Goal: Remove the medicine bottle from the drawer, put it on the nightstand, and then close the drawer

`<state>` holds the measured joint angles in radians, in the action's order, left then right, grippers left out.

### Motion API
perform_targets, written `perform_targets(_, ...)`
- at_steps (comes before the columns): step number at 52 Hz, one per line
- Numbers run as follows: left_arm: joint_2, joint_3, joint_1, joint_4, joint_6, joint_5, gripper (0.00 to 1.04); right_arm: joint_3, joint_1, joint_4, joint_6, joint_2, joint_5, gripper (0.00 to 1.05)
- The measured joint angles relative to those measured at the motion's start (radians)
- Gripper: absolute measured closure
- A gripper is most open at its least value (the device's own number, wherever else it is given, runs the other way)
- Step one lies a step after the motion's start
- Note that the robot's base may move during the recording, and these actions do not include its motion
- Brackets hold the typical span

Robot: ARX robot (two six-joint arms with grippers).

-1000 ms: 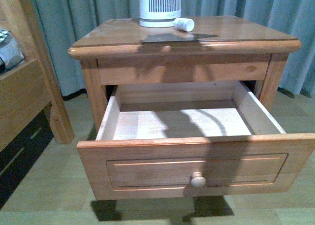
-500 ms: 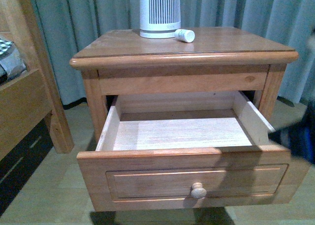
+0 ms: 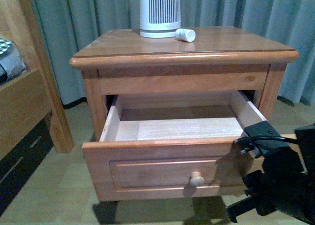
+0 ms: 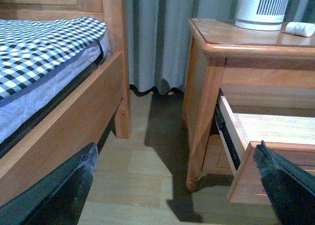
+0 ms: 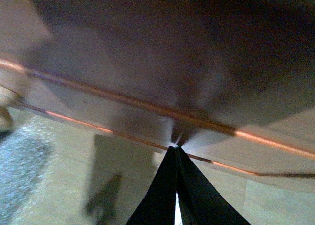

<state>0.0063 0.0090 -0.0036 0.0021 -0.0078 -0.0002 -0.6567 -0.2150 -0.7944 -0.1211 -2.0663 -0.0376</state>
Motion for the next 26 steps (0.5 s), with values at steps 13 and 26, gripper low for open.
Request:
perform_targets(13, 0.000, 0.000, 0.000, 0.000, 0.000, 0.000, 0.07, -0.247, 0.027, -0.002, -0.138, -0.146, 0.005, 1.02)
perform_targets(26, 0.000, 0.000, 0.000, 0.000, 0.000, 0.000, 0.07, -0.554, 0.090, 0.093, -0.246, -0.246, 0.001, 1.02)
